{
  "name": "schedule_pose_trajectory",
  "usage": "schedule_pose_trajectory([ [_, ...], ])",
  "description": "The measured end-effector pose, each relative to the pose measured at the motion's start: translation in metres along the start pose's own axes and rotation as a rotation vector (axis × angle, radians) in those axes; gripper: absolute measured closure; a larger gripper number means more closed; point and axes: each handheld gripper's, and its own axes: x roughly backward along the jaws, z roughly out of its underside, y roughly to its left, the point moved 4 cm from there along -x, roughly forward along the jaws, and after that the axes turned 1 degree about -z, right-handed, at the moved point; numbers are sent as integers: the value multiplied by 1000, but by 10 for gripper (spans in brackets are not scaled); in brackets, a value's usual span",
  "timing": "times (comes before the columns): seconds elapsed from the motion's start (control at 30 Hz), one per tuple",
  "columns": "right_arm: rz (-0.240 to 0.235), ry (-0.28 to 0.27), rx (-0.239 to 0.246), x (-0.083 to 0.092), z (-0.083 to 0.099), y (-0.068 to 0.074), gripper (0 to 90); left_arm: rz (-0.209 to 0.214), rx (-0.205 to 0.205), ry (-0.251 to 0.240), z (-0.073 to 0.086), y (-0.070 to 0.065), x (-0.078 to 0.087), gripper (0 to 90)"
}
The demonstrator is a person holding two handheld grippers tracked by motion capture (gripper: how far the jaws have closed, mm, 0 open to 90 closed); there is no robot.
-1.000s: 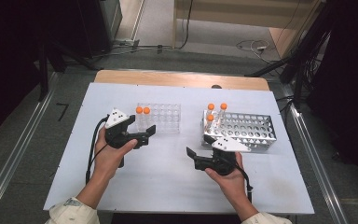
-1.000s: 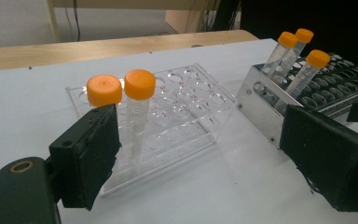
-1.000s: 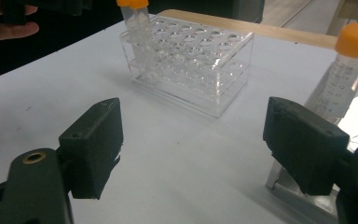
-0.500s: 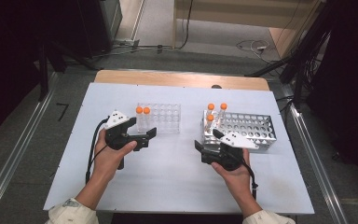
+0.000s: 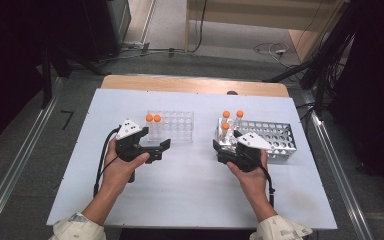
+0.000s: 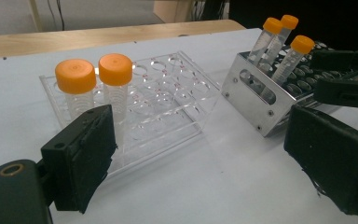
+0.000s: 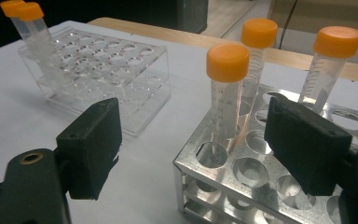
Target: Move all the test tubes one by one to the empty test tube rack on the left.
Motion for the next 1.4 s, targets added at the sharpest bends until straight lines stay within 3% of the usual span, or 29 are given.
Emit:
schedule_pose_trajectory([
  [0.57,58,4,-4,-19,2,-13,155,8,-1,10,3,-2,-3,104],
  [0.77,52,-3,8,-20,2,-11,293,9,-1,12,3,-3,-4,104],
  [0.97,32,-26,29,-21,1,-12,520,13,-3,19,4,-4,-5,104],
  [1.1,35,-27,31,-22,1,-12,581,14,-6,24,5,-5,-5,104],
  [1.4,39,-22,32,-23,3,-14,623,21,-7,27,5,-7,-6,104],
])
